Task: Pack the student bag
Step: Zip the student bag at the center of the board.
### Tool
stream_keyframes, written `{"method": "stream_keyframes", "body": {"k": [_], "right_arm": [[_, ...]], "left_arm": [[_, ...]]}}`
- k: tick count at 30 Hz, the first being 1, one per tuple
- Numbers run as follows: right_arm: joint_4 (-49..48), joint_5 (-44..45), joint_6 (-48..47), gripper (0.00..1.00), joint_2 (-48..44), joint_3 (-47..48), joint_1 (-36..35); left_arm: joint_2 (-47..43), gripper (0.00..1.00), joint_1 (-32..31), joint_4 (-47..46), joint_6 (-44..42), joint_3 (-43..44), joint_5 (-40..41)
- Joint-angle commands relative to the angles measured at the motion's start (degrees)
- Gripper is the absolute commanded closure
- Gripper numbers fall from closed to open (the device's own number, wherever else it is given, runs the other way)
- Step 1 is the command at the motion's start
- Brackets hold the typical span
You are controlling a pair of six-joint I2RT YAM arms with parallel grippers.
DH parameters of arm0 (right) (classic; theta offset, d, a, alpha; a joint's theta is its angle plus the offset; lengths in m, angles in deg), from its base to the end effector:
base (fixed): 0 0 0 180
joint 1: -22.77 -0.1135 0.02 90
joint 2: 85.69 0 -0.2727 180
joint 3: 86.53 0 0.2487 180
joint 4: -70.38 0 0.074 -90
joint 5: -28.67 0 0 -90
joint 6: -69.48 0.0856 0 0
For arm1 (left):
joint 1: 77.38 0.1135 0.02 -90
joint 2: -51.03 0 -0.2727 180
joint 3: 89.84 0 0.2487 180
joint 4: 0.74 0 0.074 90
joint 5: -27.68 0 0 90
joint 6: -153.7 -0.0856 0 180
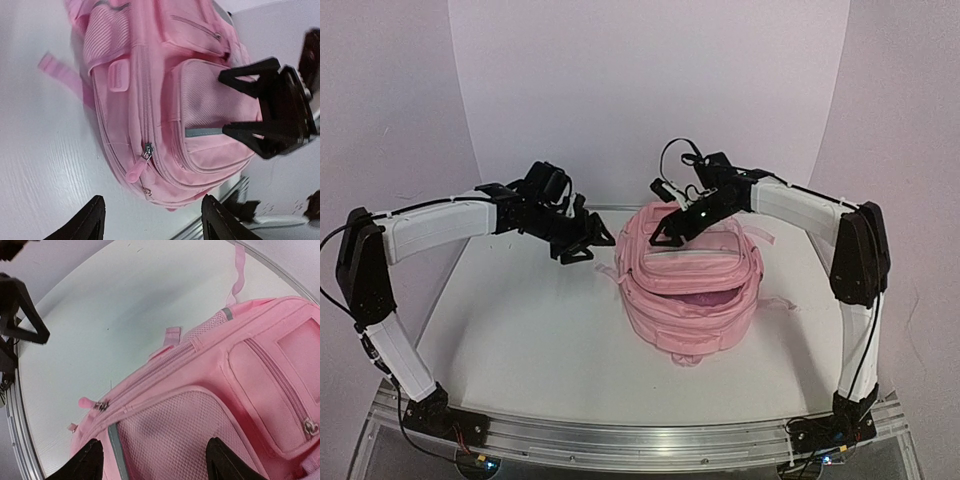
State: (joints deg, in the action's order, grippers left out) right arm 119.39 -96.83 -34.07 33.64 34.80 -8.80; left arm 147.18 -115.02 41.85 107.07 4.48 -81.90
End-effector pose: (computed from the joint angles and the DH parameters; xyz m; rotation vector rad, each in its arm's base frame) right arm 0.4001 0.3042 0.2548 -1.1761 2.0583 0.8886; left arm 0.3058 -0.2720 0.2684 0.0573 2.5616 -1.0327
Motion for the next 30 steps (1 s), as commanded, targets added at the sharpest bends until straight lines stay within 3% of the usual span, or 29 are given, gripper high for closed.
{"method": "stream_keyframes", "body": {"k": [1,7,14,30], "right_arm": [[7.5,-2.9,-2.6,0.3,-4.4,3.6,2.3],[14.0,-2.1,-7.1,0.3,-5.8,2.6,7.4],[16.8,0.1,-11.5,0.3,-8.2,-1.1,10.9],[22.8,0.1,-13.8,0.3,-8.5,-1.7,15.5]], "left_arm": [[-0.2,0.36,-2.3,5.9,-26.8,5.1,4.3],[4.6,0.47,-9.7,11.2,-45.7,8.0,20.2],[4.6,0.49,-13.5,5.7,-55.4,3.3,31.9],[15.5,0.54,-16.2,6.1,-63.9,8.0,34.3]]}}
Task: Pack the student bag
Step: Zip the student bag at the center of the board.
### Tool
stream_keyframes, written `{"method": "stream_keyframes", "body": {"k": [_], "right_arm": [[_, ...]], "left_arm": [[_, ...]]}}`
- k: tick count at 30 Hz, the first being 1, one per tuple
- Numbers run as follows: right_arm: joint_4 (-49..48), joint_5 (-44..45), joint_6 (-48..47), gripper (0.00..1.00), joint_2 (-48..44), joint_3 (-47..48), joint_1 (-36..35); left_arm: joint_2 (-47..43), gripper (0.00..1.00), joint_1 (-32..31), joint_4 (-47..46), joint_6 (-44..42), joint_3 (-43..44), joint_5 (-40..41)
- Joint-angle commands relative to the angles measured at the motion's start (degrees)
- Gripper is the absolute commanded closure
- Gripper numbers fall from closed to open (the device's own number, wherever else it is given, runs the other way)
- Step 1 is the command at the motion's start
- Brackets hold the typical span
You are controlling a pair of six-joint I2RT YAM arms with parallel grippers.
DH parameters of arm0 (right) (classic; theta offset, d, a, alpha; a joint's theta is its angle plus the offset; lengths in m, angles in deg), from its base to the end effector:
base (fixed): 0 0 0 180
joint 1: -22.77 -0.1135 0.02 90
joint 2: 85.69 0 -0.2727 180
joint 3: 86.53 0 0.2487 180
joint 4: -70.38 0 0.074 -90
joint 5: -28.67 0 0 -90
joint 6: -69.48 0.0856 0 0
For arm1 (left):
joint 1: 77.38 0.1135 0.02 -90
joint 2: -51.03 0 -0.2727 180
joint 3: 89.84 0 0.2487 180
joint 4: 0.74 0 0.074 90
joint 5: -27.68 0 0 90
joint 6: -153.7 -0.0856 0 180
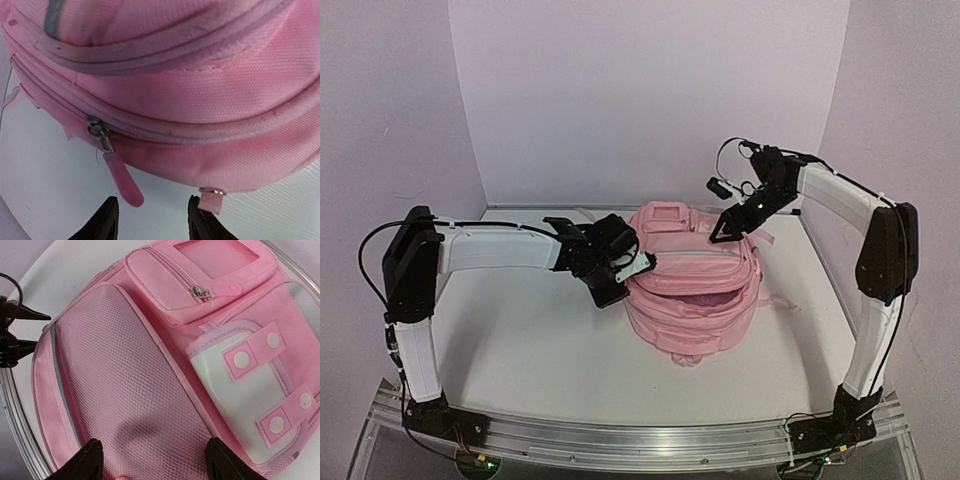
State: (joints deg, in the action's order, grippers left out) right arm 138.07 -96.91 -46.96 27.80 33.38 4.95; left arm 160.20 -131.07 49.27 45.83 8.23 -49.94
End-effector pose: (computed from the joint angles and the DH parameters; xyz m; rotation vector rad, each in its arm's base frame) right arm 0.4083 0.1836 0.2655 -1.1327 2.2396 0.7522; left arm 0.2693 -0.3354 0.1852 1.4595 2.1493 0.0623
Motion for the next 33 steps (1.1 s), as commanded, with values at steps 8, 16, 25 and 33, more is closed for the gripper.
{"method": "stream_keyframes", "body": {"k": [8,16,25,33], "right_arm": [[7.5,0.2,-0.8,0.28,-2.9,-1.0,3.9],[11.2,2.1,-1.6,0.26,-4.1,-4.0,6.1],[21.7,-5.4,-8.6,0.18,-5.8,-12.5,6.6],[19.5,-8.8,-5.2,0.2,-4.0,-15.8,6.2]], "left_arm": [[6.0,0.67,-0.1,-2.1,-4.1,7.5,7.9],[2.7,0.85,-0.8,-1.2,-5.4,6.2,7.5],[0.5,1.0,-1.4,6.0,0.8,6.4,-4.8],[-0.6,1.0,-1.4,13.0,7.1,7.3,-22.6]]}}
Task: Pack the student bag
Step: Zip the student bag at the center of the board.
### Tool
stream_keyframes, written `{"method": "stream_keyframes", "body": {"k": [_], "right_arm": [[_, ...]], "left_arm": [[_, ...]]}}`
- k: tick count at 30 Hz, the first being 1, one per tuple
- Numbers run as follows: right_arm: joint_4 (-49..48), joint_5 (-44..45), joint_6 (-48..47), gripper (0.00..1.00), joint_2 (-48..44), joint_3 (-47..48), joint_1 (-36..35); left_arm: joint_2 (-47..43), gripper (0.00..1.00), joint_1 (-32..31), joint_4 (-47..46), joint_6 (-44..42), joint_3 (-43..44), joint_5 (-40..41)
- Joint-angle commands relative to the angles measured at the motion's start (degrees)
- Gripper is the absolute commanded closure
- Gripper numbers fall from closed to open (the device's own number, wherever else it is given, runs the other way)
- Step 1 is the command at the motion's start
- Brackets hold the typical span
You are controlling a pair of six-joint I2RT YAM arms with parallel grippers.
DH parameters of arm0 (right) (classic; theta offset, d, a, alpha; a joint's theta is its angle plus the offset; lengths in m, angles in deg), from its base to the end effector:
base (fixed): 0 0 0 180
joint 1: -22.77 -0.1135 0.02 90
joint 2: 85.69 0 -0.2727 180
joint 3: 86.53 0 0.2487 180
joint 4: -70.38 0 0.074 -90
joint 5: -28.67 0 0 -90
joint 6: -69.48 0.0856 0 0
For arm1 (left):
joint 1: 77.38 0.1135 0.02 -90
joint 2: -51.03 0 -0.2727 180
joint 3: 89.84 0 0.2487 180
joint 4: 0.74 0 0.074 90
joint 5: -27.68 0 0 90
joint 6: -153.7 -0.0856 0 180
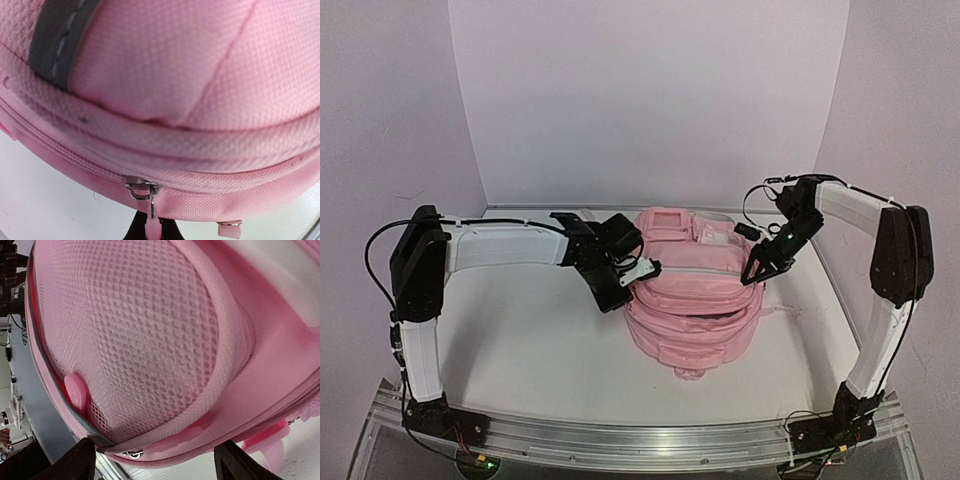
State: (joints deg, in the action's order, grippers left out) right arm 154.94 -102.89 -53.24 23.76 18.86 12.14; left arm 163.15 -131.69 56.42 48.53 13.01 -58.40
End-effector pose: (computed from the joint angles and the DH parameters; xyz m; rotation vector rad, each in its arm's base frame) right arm 0.3455 0.1226 0.2150 -1.0453 2.5953 1.0356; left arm 0.2567 -0.3473 0.1800 1.5395 2.2542 -0.1027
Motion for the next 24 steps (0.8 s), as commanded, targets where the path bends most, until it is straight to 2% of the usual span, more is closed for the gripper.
{"method": "stream_keyframes", "body": {"k": [1,5,9,14,16,19,22,24], "right_arm": [[1.1,-1.9,2.3,0.21,-0.1,-1.6,-1.2],[-4.1,1.6,6.0,0.24,-0.7,-2.9,-1.3],[-4.6,-0.3,6.7,0.26,-1.0,-2.3,-1.3],[-0.4,-2.6,2.1,0.17,-1.8,-2.2,-1.3],[5.3,-5.6,-2.0,0.13,-0.7,-2.2,-1.3],[9.2,-12.6,-2.9,0.03,1.6,-3.7,-1.7],[7.3,-17.1,-0.4,0.03,4.4,-3.4,-4.0],[3.5,-19.4,2.9,0.06,6.5,-2.3,-6.6]], "left_arm": [[-3.9,1.0,-0.9,6.5,5.4,2.6,-16.4],[-6.7,1.0,-1.0,7.1,8.5,0.8,-21.3],[-10.0,1.0,-0.5,2.9,12.3,-2.9,-17.6],[-8.6,1.0,7.3,-3.7,21.9,-2.5,-18.9],[-6.5,1.0,8.4,-4.4,22.5,-0.8,-19.4],[-3.7,1.0,9.7,-7.0,23.9,0.9,-20.4],[-1.6,1.0,12.4,-9.3,25.3,2.3,-22.8],[-0.6,1.0,13.0,-8.4,23.3,4.1,-24.0]]}}
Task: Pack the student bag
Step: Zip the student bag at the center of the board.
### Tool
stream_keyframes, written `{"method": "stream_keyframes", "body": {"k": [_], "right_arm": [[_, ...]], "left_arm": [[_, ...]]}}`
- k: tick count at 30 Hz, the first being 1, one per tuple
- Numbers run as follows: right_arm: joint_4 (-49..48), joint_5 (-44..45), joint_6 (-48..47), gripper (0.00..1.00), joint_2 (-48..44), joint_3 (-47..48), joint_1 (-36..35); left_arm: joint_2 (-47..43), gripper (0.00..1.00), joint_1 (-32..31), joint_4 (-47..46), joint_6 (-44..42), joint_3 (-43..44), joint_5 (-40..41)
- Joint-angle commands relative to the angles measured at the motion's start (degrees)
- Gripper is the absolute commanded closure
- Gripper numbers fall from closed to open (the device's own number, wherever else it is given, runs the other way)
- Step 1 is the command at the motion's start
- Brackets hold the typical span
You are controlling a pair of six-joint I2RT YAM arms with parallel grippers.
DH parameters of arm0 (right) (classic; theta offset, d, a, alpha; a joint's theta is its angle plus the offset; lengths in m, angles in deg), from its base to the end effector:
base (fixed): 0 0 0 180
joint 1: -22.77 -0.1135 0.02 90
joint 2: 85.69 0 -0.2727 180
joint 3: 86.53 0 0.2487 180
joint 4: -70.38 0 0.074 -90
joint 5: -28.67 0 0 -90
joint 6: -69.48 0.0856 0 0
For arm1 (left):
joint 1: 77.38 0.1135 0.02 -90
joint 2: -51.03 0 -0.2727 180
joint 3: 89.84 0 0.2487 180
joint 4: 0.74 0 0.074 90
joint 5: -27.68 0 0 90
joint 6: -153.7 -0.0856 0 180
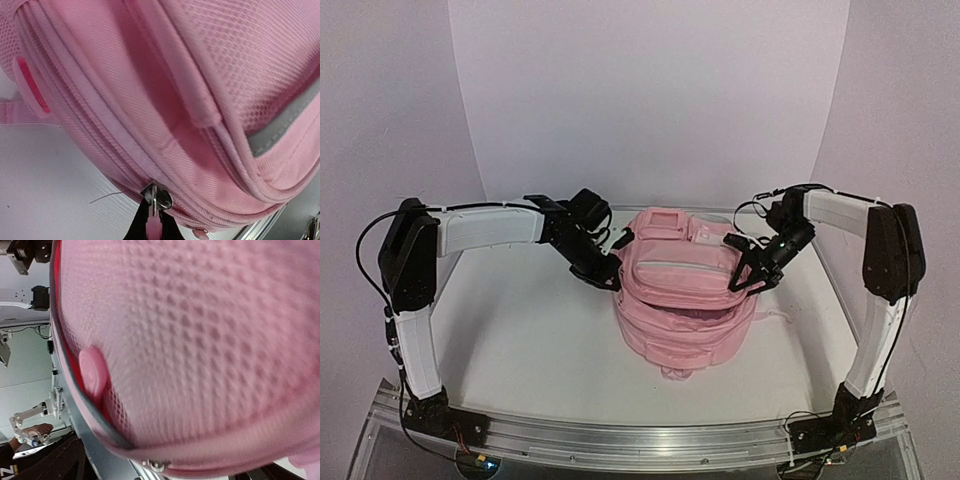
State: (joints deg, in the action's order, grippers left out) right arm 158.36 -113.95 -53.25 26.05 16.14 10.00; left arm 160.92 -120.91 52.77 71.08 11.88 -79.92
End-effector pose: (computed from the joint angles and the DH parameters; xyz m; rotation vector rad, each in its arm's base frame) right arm 0.3274 0.1440 0.2026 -0.9939 2.5885 1.3792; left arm 0.2959 -0.3168 0.1976 0.9539 2.5772 -0.6816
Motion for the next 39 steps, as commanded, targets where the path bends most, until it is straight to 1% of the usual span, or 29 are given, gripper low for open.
{"method": "stream_keyframes", "body": {"k": [1,3,5,8,9,12,13,17,18,21,24,27,30,33,36,38,39], "right_arm": [[-2.3,-8.9,5.8,0.08,4.8,0.7,-5.2],[-11.3,-8.2,15.6,0.18,5.4,0.1,-5.9],[-21.1,-4.9,24.1,0.38,5.4,-1.0,-5.9],[-30.8,-0.9,34.6,0.6,4.9,-2.9,-5.8],[-33.3,-0.1,37.5,0.66,4.9,-3.2,-5.7],[-35.0,0.4,40.1,0.94,6.1,-2.3,-5.6],[-35.5,0.3,40.8,0.99,6.4,-2.1,-5.6],[-36.7,0.9,42.1,1.0,6.4,-2.2,-5.6],[-37.0,1.1,42.3,1.0,6.1,-2.5,-5.6],[-37.3,1.2,42.5,1.0,5.7,-2.6,-5.7],[-37.8,0.8,42.4,1.0,5.0,-3.0,-5.7],[-38.5,-0.3,42.4,1.0,4.3,-3.4,-5.6],[-40.8,-1.7,44.2,1.0,4.1,-3.7,-5.6],[-46.5,-2.6,50.3,1.0,3.5,-4.8,-5.7],[-61.0,-2.5,62.3,1.0,0.6,-10.0,-6.0],[-70.5,-1.7,69.3,1.0,-1.0,-11.8,-7.4],[-71.6,-1.6,69.9,1.0,-1.0,-10.8,-9.2]], "left_arm": [[2.1,1.0,2.3,-3.5,-0.5,6.6,-3.6],[2.4,1.0,2.2,2.1,-3.6,8.9,-6.1],[0.4,1.0,2.0,6.7,-5.4,8.3,-7.4],[-6.2,1.0,1.2,10.0,-7.2,2.9,-6.6],[-8.4,1.0,0.7,11.0,-7.3,1.2,-6.2],[-12.1,1.0,-0.5,13.7,-7.2,-3.0,-4.5],[-12.5,1.0,-1.3,14.4,-6.8,-3.6,-3.8],[-9.6,1.0,-6.0,15.3,-4.6,-2.7,-2.0],[-8.1,1.0,-7.3,14.2,-3.1,-2.0,-2.7],[-4.6,1.0,-9.3,6.9,3.4,-1.2,-4.8],[-1.0,1.0,-9.5,-0.9,10.0,0.0,-2.8],[2.7,1.0,-9.5,-4.8,11.1,3.9,0.3],[7.2,1.0,-7.5,-6.0,11.4,8.4,1.9],[8.0,1.0,-2.6,-8.2,12.1,9.0,2.3],[7.6,1.0,2.6,-8.9,9.6,10.1,2.8],[8.9,1.0,4.4,-4.5,6.1,13.6,3.8],[9.6,1.0,4.6,-1.7,4.3,16.8,3.8]]}}
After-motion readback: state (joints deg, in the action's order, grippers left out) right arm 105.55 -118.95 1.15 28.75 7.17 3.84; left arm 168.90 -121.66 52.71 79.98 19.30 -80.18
